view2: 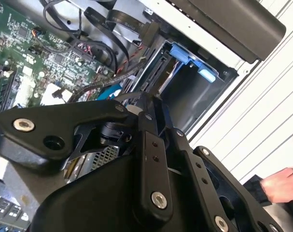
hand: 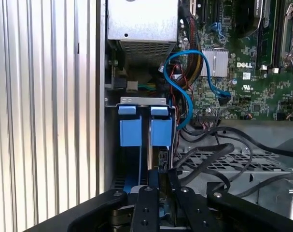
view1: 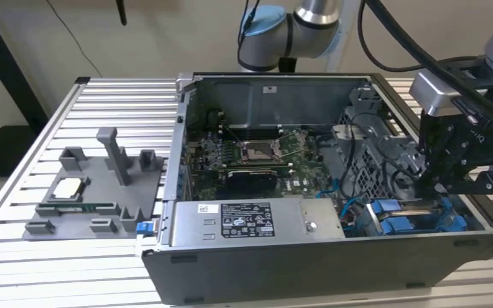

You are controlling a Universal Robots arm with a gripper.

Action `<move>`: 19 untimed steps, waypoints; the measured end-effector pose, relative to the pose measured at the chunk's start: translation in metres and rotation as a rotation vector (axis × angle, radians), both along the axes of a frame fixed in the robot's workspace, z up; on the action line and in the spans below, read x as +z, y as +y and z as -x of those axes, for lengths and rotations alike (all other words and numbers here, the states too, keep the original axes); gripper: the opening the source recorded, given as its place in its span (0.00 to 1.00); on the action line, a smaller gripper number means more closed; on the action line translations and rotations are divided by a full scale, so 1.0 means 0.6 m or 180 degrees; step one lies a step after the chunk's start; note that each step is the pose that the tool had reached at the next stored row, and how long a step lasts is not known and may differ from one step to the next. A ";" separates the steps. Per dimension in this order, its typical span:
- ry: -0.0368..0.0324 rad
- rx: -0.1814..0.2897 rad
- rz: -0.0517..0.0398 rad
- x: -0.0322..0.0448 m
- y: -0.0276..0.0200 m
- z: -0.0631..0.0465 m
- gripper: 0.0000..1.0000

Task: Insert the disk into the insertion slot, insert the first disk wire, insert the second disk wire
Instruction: 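Insert the first disk wire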

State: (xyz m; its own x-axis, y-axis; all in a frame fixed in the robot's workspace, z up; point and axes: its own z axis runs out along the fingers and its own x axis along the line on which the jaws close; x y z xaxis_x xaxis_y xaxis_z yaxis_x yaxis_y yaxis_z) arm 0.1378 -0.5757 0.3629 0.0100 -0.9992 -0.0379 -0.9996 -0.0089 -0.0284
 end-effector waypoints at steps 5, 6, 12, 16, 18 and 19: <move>-0.0001 -0.0001 -0.0005 -0.005 -0.0001 -0.001 0.19; -0.0001 -0.0001 -0.0005 -0.006 -0.0001 -0.002 0.19; -0.0001 -0.0001 -0.0023 -0.016 0.0035 -0.010 0.19; -0.0001 -0.0001 -0.0037 -0.024 0.0095 -0.019 0.19; -0.0001 -0.0001 -0.0040 -0.028 0.0122 -0.025 0.19; -0.0001 -0.0001 -0.0040 -0.029 0.0129 -0.027 0.19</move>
